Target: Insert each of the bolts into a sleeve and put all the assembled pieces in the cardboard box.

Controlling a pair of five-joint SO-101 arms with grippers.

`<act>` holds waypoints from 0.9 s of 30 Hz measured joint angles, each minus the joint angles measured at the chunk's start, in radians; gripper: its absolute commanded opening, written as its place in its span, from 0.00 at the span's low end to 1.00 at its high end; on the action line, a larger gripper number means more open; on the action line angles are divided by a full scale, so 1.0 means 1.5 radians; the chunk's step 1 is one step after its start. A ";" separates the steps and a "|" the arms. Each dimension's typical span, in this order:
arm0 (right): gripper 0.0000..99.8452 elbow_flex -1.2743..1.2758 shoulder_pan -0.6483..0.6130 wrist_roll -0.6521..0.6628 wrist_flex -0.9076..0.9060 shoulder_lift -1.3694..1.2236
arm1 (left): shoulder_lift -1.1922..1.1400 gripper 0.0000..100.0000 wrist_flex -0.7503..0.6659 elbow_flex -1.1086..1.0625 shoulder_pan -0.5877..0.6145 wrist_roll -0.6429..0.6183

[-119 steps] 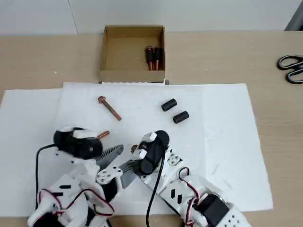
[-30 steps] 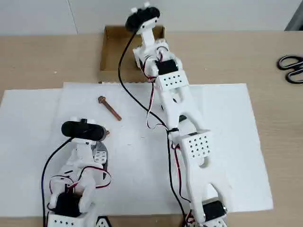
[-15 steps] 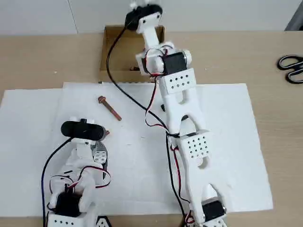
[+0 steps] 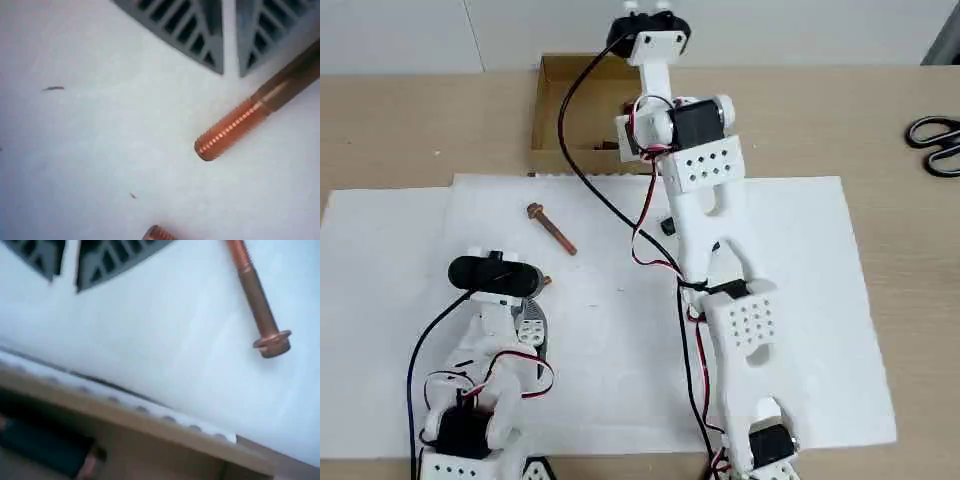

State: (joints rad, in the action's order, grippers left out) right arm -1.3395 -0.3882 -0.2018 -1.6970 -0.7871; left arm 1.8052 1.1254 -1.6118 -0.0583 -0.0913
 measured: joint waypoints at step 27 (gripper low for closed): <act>0.15 0.561 0.073 -0.268 0.003 0.212 | 0.000 0.01 0.000 0.000 0.000 0.000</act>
State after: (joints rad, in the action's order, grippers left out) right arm -0.4987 -0.2793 -0.6038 -1.6924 -0.4695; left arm 1.8052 1.1254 -1.6118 -0.0583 -0.0913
